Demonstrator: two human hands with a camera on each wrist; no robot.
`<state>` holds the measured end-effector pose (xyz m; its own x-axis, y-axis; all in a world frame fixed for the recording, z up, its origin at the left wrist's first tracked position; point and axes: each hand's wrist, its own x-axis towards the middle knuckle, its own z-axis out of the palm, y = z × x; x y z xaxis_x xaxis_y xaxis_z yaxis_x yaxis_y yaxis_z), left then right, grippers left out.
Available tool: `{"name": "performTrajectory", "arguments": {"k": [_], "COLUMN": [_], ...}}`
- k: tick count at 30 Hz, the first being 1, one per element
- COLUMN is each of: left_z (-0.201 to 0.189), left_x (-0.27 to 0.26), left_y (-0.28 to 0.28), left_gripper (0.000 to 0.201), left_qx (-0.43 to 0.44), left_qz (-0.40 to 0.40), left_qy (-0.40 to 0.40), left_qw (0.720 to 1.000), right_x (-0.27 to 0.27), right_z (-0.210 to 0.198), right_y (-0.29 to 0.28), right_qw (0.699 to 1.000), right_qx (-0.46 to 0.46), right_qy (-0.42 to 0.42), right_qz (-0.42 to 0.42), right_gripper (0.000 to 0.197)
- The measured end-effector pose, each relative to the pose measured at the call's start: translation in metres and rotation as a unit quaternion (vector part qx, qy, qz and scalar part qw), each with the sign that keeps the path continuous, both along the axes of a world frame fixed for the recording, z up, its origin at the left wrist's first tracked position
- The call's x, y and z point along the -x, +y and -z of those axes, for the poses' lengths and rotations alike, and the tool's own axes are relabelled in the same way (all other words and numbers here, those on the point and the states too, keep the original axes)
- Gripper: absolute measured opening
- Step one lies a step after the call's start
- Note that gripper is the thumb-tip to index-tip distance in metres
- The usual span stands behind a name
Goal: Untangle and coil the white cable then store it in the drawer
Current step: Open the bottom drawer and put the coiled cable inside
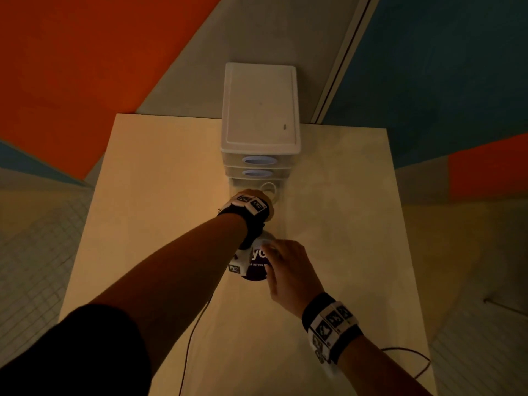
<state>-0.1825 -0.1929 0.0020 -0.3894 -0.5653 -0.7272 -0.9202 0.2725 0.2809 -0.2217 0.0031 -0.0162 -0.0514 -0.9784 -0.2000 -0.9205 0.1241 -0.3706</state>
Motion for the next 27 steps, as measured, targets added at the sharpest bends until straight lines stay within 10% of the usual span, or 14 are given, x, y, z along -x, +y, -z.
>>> {"name": "performTrajectory", "arguments": {"k": [13, 18, 22, 27], "left_z": [0.031, 0.03, 0.021, 0.011], "left_x": [0.039, 0.024, 0.001, -0.008], "left_y": [-0.011, -0.016, -0.006, 0.007], "left_gripper": [0.055, 0.047, 0.073, 0.037], "left_qx": [-0.036, -0.136, -0.028, 0.11], "left_qz": [-0.197, -0.332, -0.242, -0.048], "left_qy": [0.07, 0.21, 0.16, 0.013], "left_qw": [0.977, 0.909, 0.957, 0.993], "right_x": [0.003, 0.005, 0.005, 0.002], "right_z": [0.006, 0.003, 0.005, 0.004], "right_y": [0.003, 0.003, 0.0, -0.002], "right_qw": [0.999, 0.998, 1.0, 1.0], "right_qx": [0.043, 0.057, 0.012, 0.0], "right_qy": [-0.014, -0.016, -0.012, -0.004], "right_qz": [0.018, 0.009, -0.009, -0.004], "right_gripper": [0.056, 0.049, 0.043, 0.045]}}
